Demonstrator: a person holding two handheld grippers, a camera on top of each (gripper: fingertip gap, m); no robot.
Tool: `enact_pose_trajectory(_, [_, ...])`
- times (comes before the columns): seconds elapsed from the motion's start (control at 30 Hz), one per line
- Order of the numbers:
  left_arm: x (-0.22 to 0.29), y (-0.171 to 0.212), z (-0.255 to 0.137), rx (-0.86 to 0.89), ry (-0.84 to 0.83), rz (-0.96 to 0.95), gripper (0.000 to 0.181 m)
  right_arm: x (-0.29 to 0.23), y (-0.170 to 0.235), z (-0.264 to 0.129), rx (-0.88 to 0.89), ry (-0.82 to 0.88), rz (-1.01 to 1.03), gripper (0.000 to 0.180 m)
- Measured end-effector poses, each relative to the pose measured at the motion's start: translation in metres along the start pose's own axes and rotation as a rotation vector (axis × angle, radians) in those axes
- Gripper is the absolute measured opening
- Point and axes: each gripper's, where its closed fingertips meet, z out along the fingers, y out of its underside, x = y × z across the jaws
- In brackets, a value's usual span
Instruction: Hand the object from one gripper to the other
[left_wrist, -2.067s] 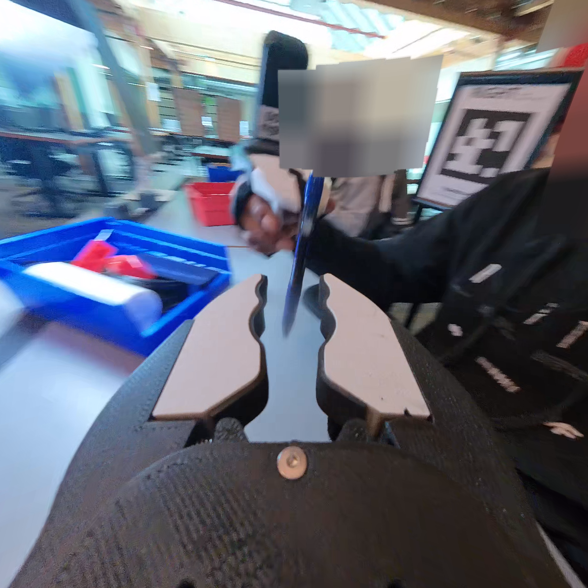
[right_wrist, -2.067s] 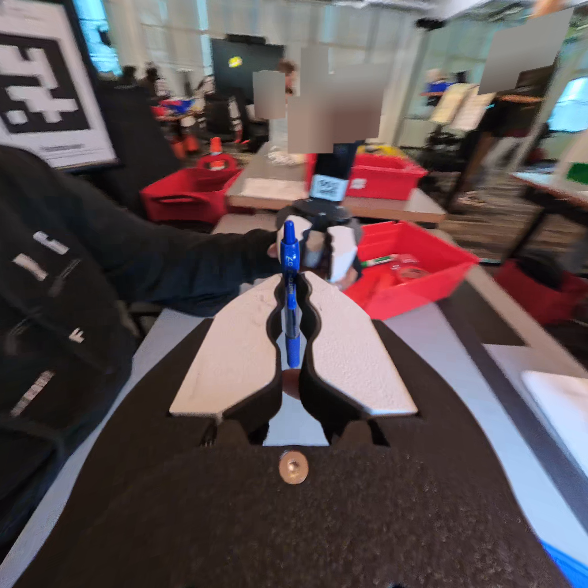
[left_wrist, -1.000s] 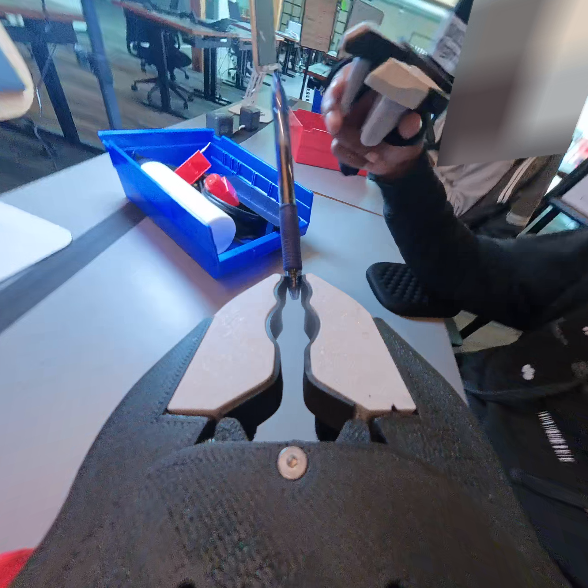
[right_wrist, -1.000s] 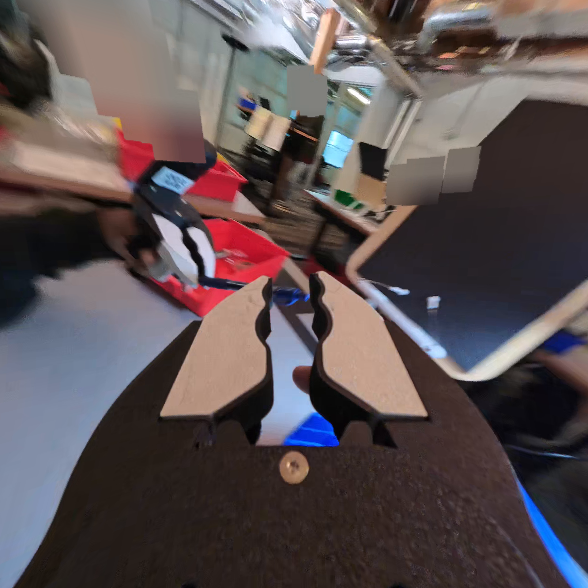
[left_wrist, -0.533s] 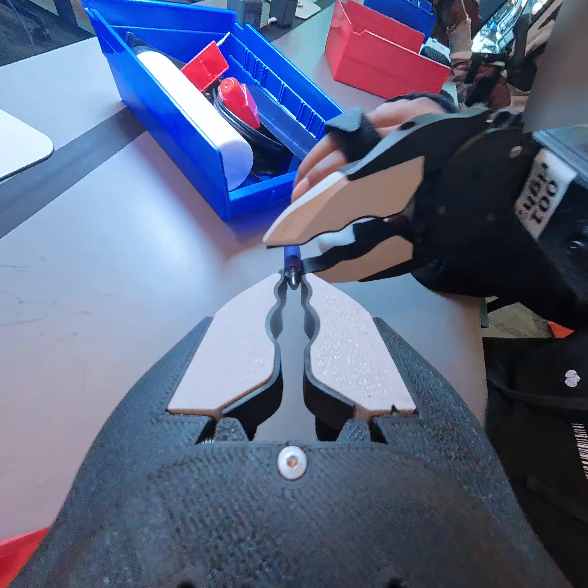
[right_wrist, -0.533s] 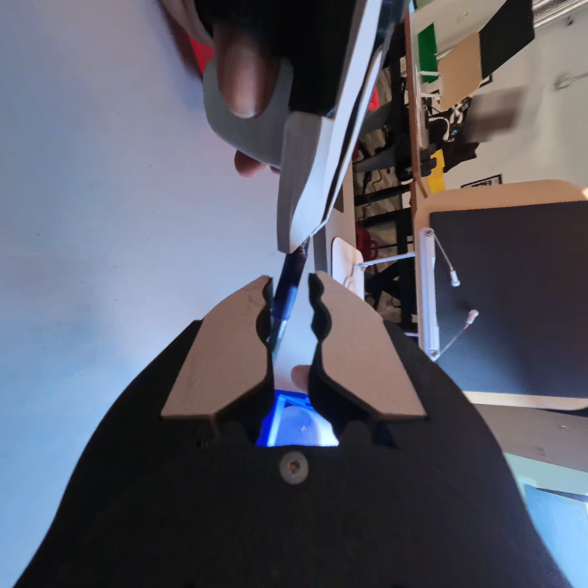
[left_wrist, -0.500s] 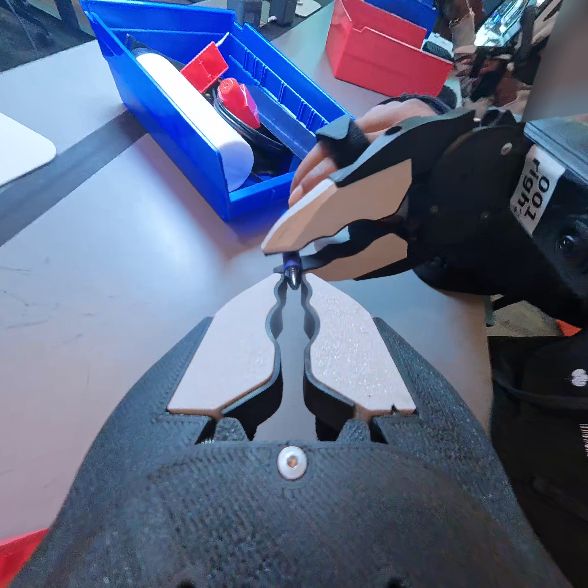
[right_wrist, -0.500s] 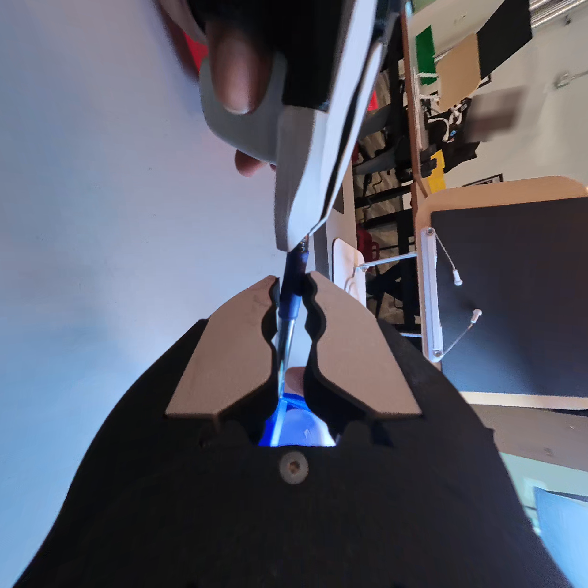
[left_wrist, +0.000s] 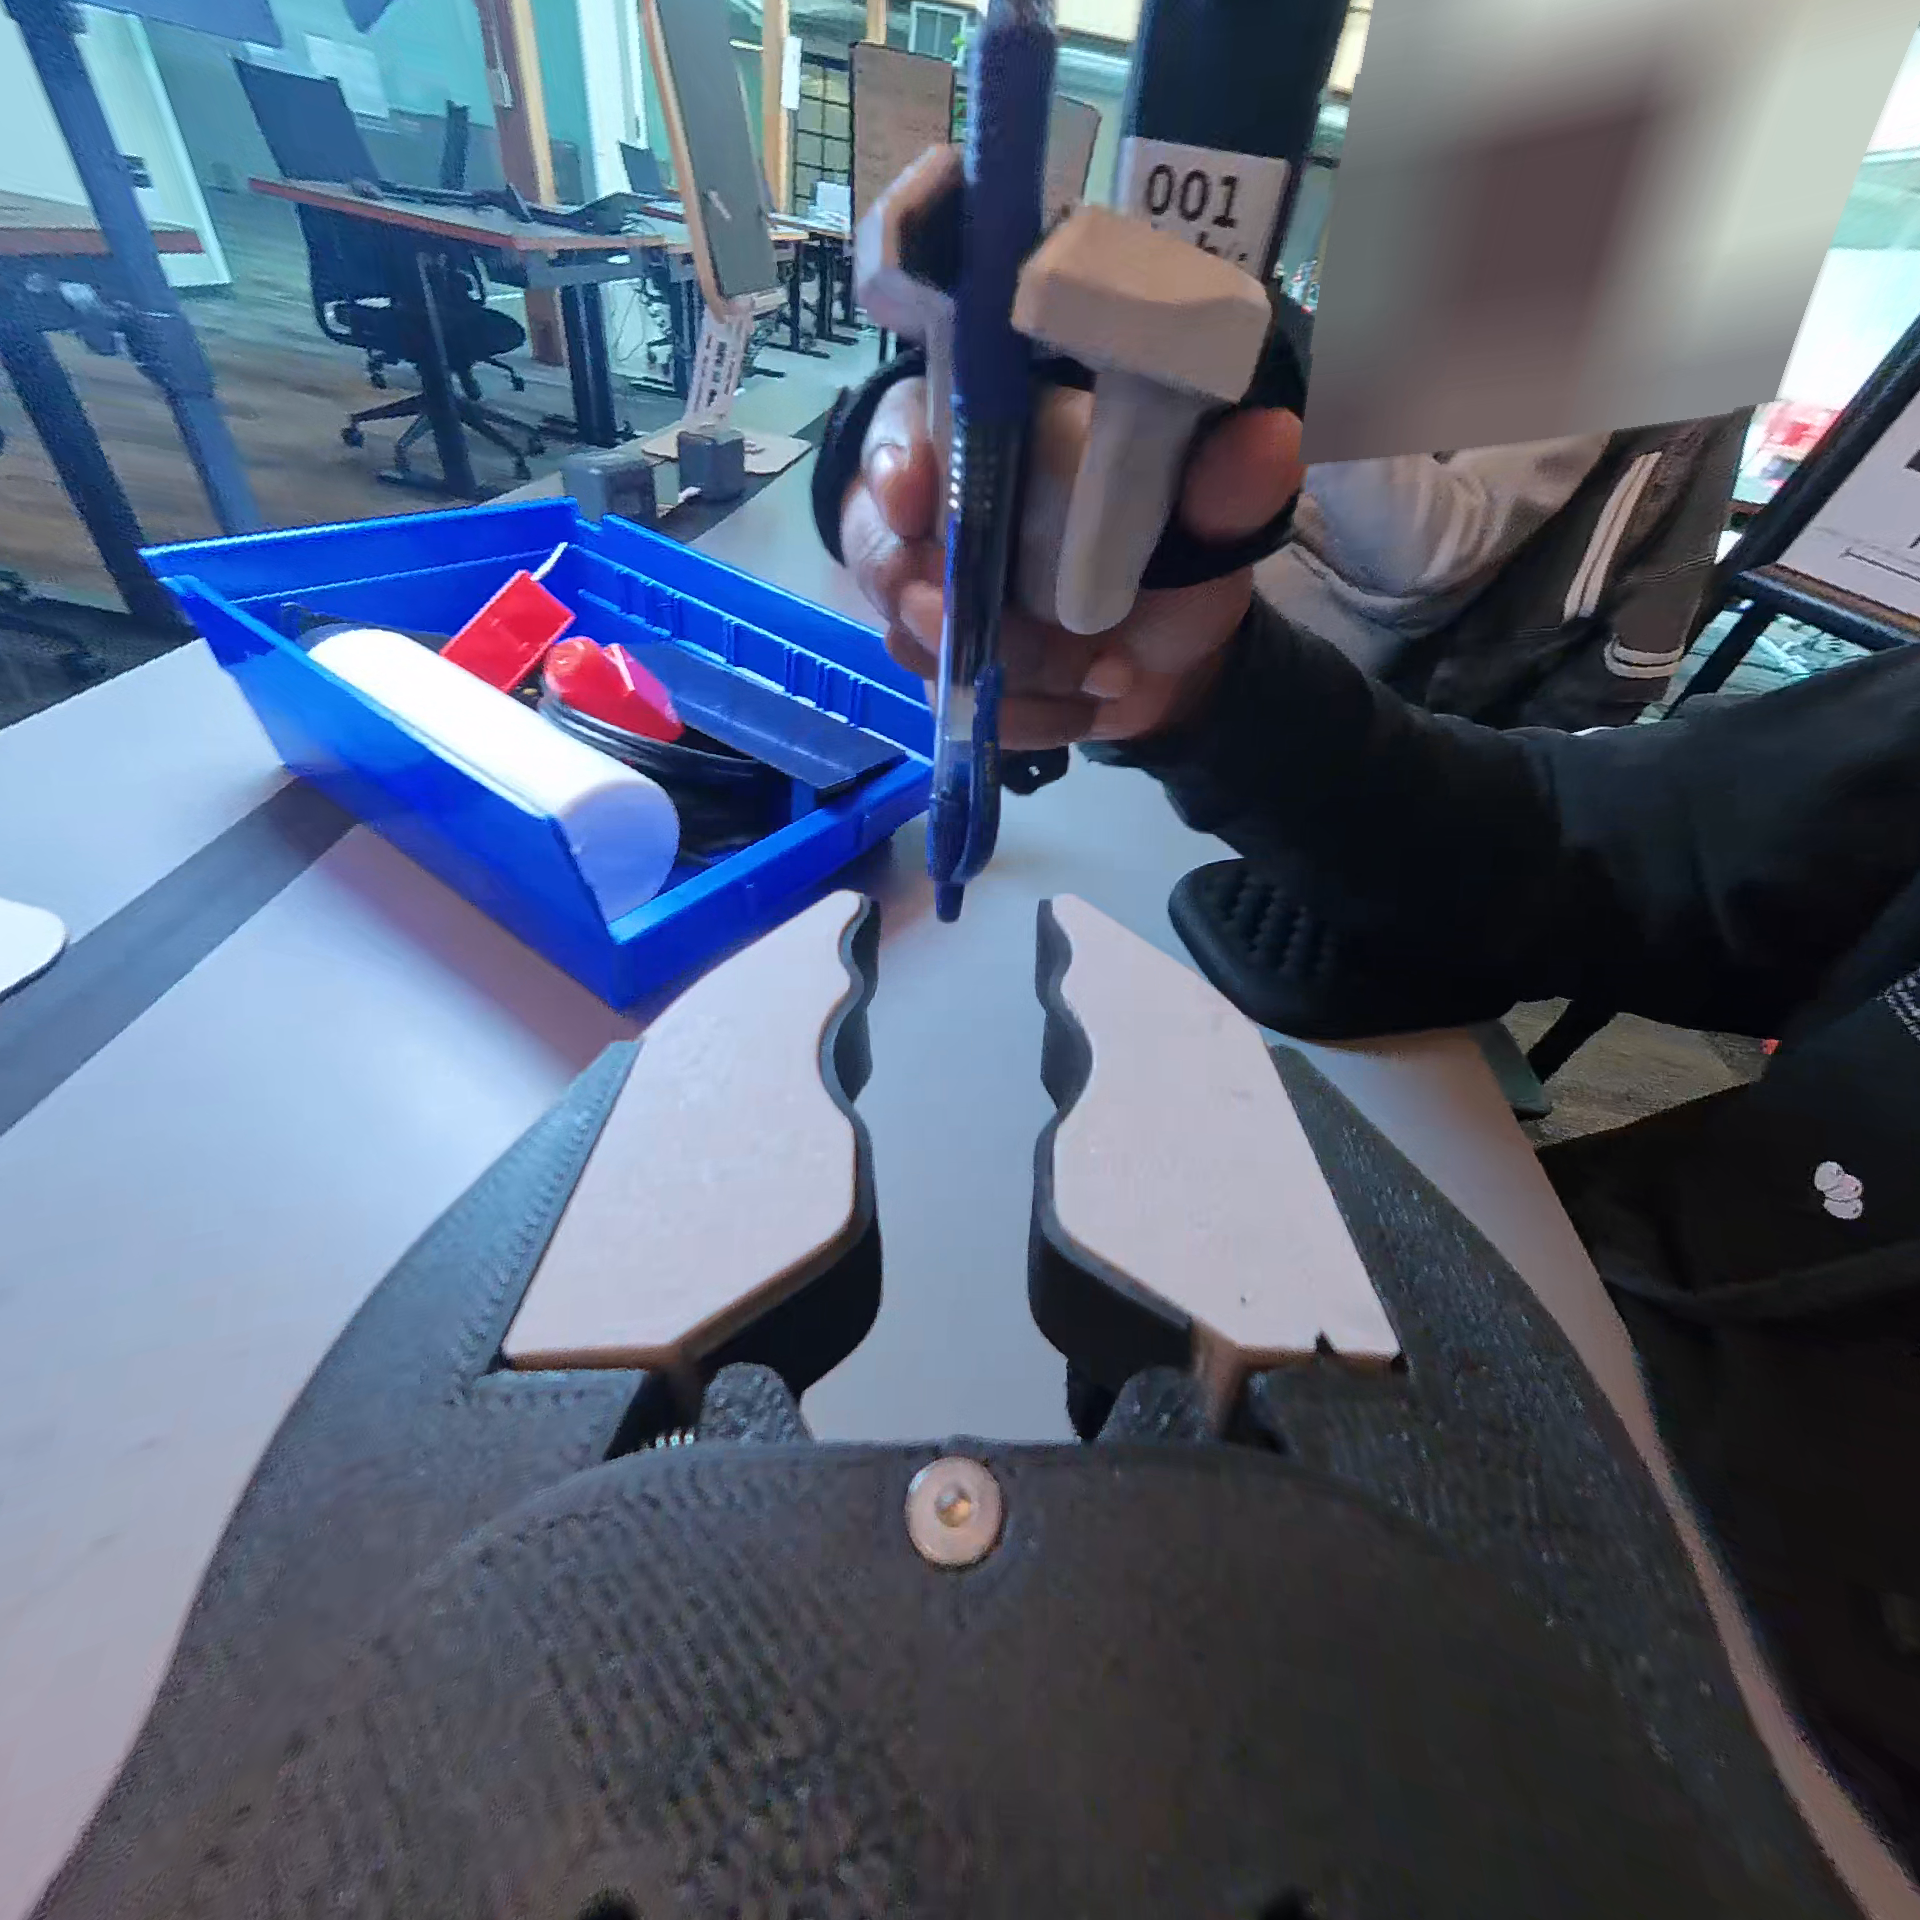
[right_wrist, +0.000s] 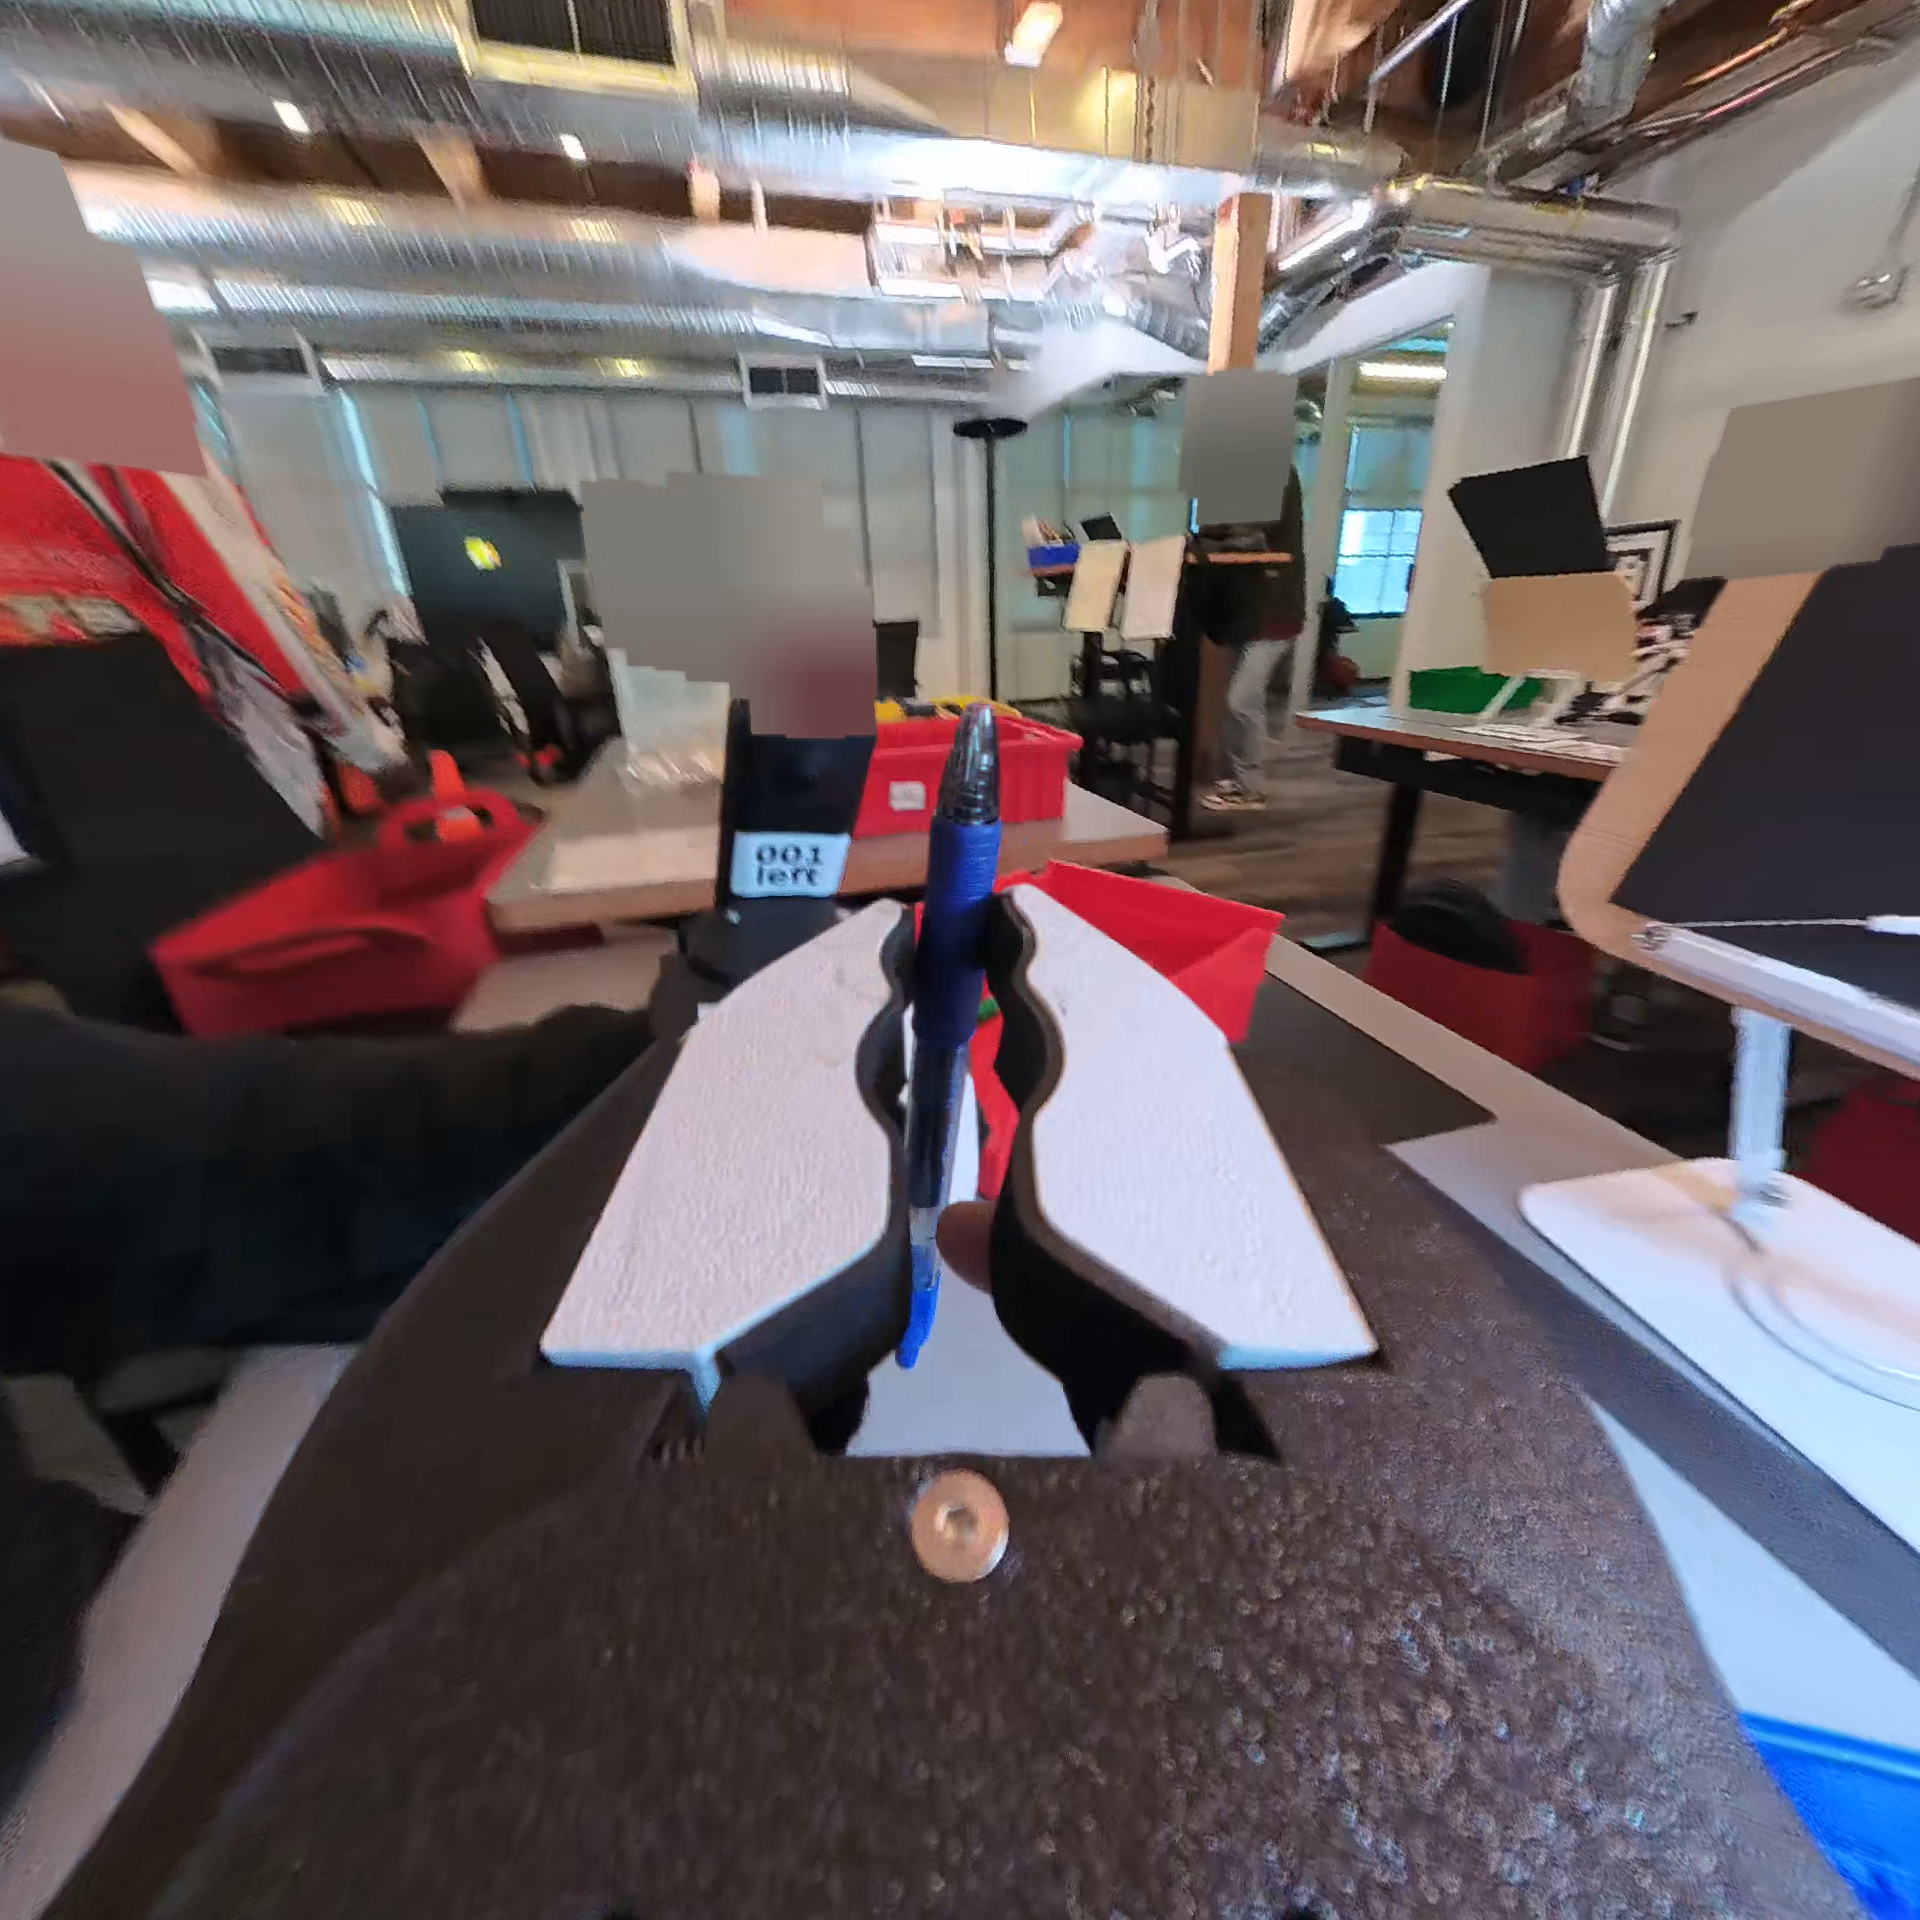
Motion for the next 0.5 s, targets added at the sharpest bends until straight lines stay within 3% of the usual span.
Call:
enact_pose_trajectory(0.23, [0.008,-0.001,0.009,0.024,0.020,0.006,0.025,0.000,0.001,0.005,0.085,-0.057,0.165,0.012])
enact_pose_trajectory(0.3, [0.009,-0.002,0.008,0.028,0.022,0.017,0.015,0.002,0.001,0.005,0.093,-0.047,0.179,0.013])
enact_pose_trajectory(0.4, [0.004,-0.003,0.003,0.009,-0.005,0.026,0.013,0.013,0.003,0.002,0.072,0.005,0.182,0.014])
enact_pose_trajectory(0.5, [-0.011,-0.005,-0.011,-0.023,-0.059,-0.029,0.013,0.042,-0.003,-0.015,0.016,0.137,0.123,0.038])
